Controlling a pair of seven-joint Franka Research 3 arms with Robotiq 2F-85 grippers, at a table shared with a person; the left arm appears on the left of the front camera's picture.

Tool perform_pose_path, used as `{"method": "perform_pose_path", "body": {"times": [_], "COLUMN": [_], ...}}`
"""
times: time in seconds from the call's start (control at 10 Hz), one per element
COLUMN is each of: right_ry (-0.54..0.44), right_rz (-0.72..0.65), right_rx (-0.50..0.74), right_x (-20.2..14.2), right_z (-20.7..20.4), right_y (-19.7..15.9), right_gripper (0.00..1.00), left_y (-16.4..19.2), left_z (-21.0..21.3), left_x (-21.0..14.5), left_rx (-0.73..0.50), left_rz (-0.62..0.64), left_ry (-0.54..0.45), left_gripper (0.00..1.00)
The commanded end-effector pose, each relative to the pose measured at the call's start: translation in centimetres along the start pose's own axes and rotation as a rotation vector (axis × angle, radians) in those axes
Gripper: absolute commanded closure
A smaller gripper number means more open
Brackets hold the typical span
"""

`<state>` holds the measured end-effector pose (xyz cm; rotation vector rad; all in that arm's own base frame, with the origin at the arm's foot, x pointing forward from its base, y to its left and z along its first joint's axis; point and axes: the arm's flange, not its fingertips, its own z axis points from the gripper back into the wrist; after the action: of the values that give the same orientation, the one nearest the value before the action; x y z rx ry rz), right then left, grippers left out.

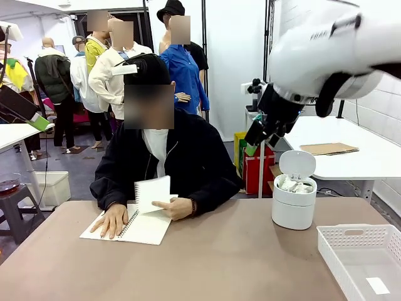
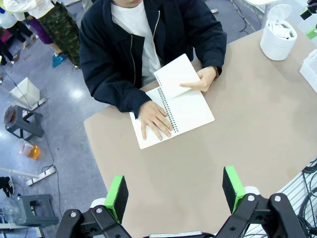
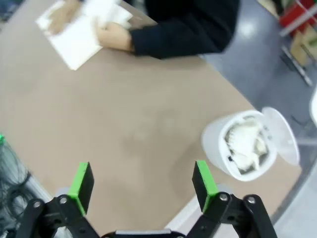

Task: Sort the paper based on its condition.
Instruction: If a person hands you a paper, place it in the Organizing basket , and if it's crumpled, put it in the Trash can.

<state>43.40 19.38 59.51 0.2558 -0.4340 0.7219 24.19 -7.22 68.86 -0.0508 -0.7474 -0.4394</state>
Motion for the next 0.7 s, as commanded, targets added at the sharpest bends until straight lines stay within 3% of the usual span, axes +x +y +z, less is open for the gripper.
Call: {"method": "perform_pose_path", "body": {"times": [0.0, 0.3, 0.6], "right_ry": [0.021, -0.058, -0.140], "right_rz": [0.037, 0.149, 0.150], "right_rx": [0.106, 0.027, 0.015], "right_x": [0.5, 0.6, 0.8], "right_z": [1.5, 2.6, 4.1], "right_y": [-0.4, 3.5, 6.6], "right_gripper": [0.00, 0.00, 0.00], "left_y": [0.1, 0.1, 0.1], "left_z": [0.0, 0.0, 0.0], "left_x": [0.0, 0.0, 0.0], "left_rx": [0.010, 0.010, 0.010], "left_rz": [0.001, 0.001, 0.001], "left_ry": [0.002, 0.002, 0.002], "left_gripper": [0.00, 0.00, 0.00]}}
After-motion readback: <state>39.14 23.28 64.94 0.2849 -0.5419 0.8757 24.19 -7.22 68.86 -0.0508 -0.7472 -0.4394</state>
